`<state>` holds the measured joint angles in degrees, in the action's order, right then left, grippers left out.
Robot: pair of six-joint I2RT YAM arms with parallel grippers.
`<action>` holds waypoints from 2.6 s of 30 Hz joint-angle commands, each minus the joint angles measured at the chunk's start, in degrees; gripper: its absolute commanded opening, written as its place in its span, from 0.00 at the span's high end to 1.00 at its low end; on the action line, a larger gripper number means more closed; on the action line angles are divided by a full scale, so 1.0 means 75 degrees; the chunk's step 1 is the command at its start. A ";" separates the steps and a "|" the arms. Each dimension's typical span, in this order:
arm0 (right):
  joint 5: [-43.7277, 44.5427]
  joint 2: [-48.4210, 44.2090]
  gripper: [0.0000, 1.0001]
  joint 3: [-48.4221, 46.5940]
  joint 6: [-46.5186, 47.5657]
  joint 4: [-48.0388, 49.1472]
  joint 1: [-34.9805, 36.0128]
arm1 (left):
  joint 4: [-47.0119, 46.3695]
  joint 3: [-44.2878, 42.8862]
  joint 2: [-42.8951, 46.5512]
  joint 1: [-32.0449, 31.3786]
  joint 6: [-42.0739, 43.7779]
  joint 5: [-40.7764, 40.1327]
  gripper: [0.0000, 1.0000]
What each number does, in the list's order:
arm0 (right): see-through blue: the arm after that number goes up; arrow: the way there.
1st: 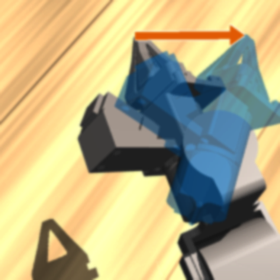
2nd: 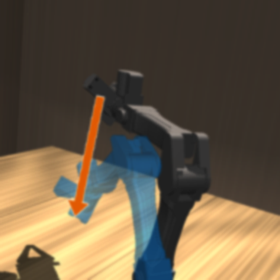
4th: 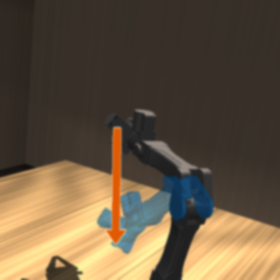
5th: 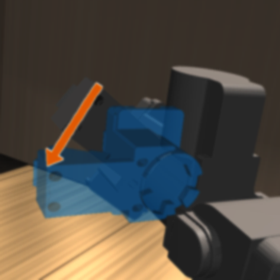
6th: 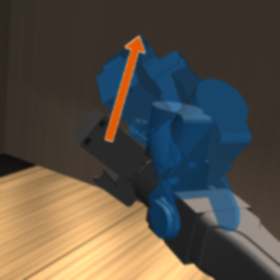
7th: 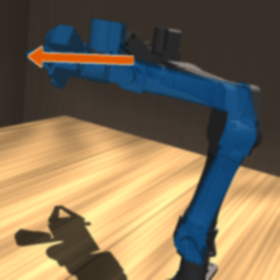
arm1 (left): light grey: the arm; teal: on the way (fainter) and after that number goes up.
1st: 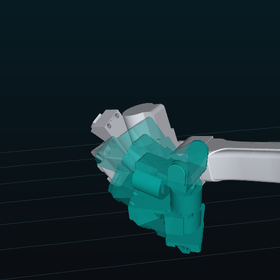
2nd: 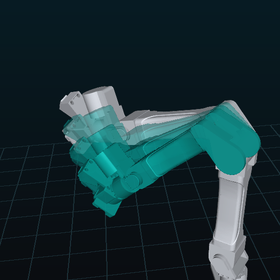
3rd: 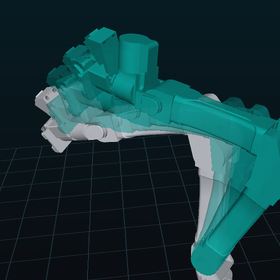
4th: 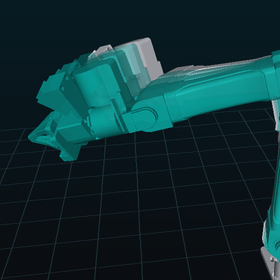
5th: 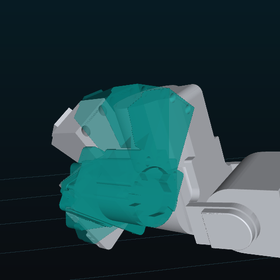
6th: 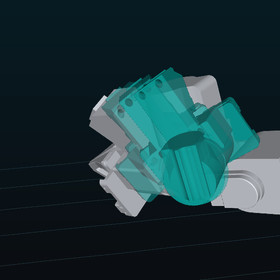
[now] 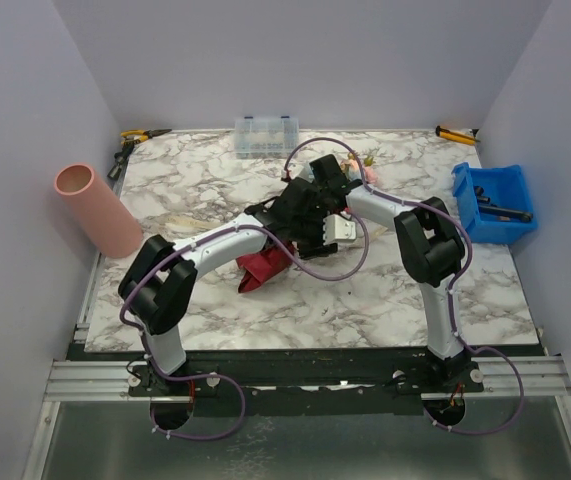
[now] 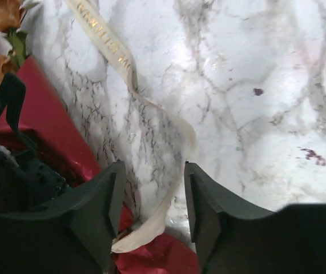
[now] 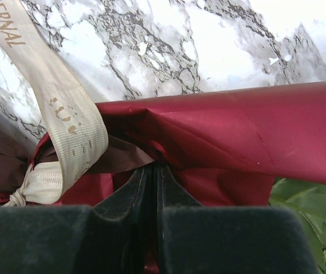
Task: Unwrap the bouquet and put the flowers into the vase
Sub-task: Untie the ribbon from the wrapping paper.
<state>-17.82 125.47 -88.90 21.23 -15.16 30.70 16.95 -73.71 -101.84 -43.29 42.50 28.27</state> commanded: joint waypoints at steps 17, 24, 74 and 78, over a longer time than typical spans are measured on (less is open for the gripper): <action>0.0818 0.1211 0.91 0.0732 0.0245 -0.1649 -0.0007 | 0.0302 0.1144 0.0119 0.1565 0.0463 -0.0692 0.86; 0.0817 0.1231 0.91 0.0708 0.0251 -0.1671 -0.0004 | -0.0416 0.2421 -0.0266 0.1565 0.0790 -0.1421 0.73; 0.0754 0.1200 0.91 0.0733 0.0293 -0.1670 -0.0004 | -0.2813 0.1770 0.1740 0.2941 -0.3314 0.0619 1.00; 0.0729 0.1159 0.91 0.0769 0.0297 -0.1647 -0.0003 | -0.3119 0.1612 0.1295 0.3179 -0.3681 -0.0352 1.00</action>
<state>-17.82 125.56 -88.92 21.58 -13.58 30.70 -0.71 -60.18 -89.52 -21.34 18.83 31.55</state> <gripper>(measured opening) 0.100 0.019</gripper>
